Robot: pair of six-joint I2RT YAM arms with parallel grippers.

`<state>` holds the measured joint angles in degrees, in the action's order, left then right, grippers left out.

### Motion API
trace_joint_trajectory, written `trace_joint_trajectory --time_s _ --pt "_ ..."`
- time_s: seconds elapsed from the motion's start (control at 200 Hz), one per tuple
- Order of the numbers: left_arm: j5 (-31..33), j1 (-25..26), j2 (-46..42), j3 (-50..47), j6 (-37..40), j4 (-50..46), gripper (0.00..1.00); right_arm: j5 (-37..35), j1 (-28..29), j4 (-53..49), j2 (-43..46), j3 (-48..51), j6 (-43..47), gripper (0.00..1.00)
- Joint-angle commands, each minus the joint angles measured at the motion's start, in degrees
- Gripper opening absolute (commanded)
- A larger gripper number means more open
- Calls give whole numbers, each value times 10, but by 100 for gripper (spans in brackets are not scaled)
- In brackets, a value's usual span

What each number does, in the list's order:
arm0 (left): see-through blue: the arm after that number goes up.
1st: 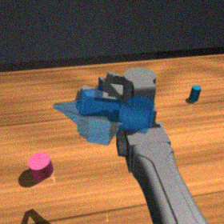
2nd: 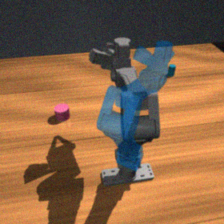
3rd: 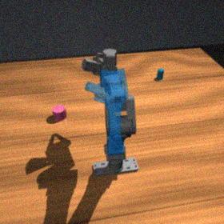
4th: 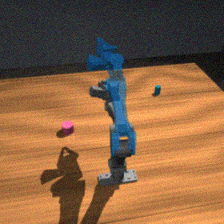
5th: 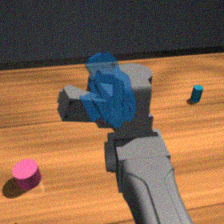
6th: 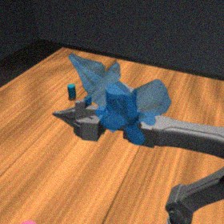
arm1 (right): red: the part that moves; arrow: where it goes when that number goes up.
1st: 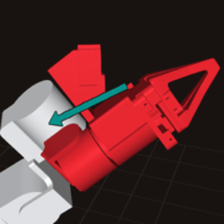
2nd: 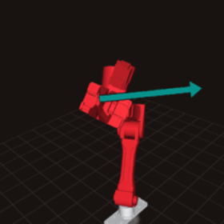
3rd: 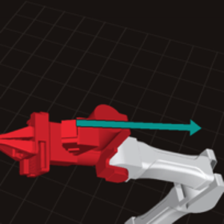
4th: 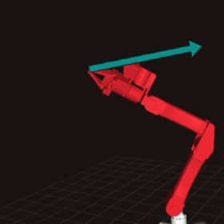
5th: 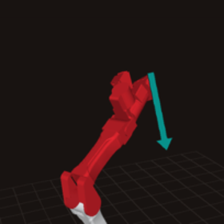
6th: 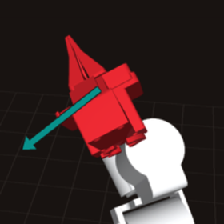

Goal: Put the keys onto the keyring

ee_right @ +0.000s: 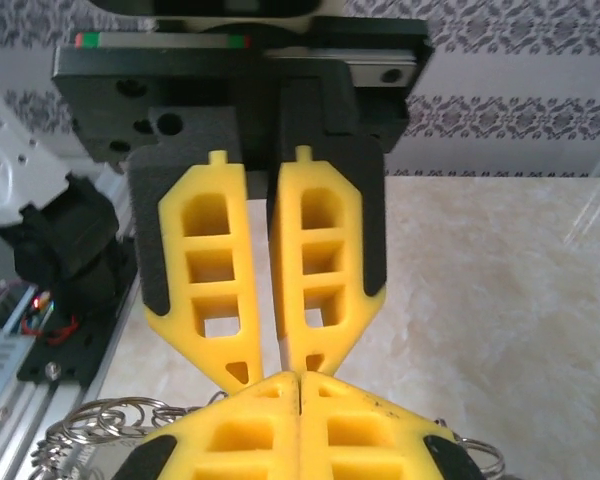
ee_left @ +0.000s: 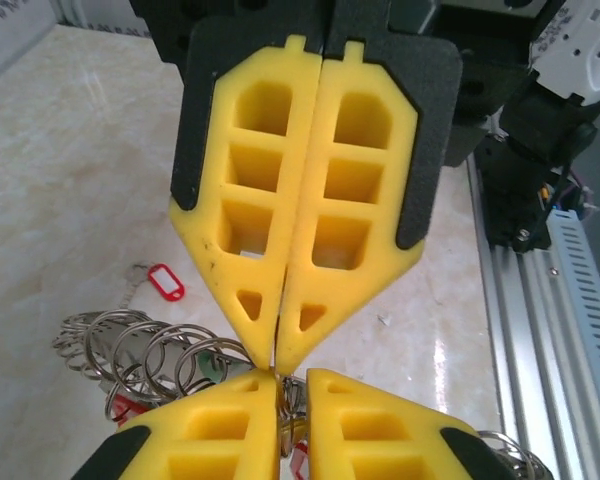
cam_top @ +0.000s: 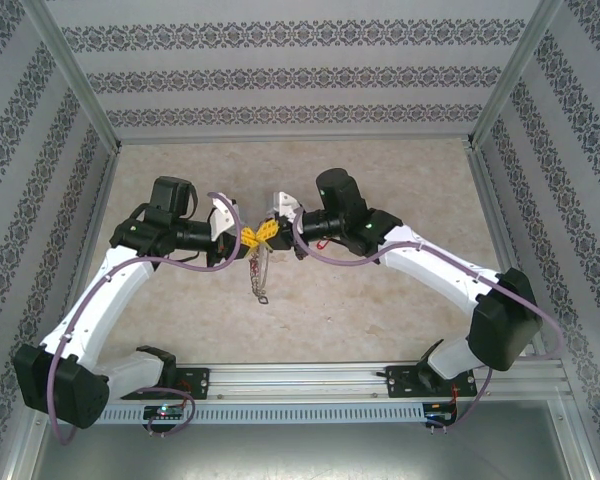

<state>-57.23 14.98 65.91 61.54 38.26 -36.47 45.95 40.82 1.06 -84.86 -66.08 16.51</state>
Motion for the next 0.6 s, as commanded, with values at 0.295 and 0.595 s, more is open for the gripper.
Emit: trace_joint_trajectory --time_s 0.295,0.595 --pt "-37 5 -18 -53 -33 73 20 -75 -22 316 26 83 -159 0" --pt "-24 4 -12 -76 -68 117 21 -97 -21 392 27 125 -183 0"
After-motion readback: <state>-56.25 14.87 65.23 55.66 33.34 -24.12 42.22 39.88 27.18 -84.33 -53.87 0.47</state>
